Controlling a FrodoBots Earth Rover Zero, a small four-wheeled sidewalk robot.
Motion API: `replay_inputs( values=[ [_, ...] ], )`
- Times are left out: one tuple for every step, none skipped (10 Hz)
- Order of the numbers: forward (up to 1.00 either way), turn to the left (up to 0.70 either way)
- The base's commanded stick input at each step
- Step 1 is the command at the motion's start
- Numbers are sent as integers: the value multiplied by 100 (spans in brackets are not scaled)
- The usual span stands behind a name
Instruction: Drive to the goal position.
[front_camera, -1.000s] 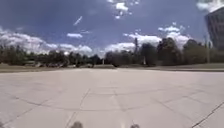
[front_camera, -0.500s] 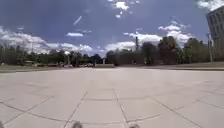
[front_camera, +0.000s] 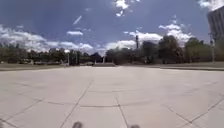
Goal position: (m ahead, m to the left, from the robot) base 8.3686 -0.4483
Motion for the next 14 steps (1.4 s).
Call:
replay_inputs(
  values=[
    [70,0],
    [70,0],
    [70,0],
    [70,0],
    [70,0],
    [70,0],
    [70,0],
    [70,0],
    [70,0],
    [70,0],
    [70,0],
    [70,0],
    [70,0],
    [70,0]
  ],
)
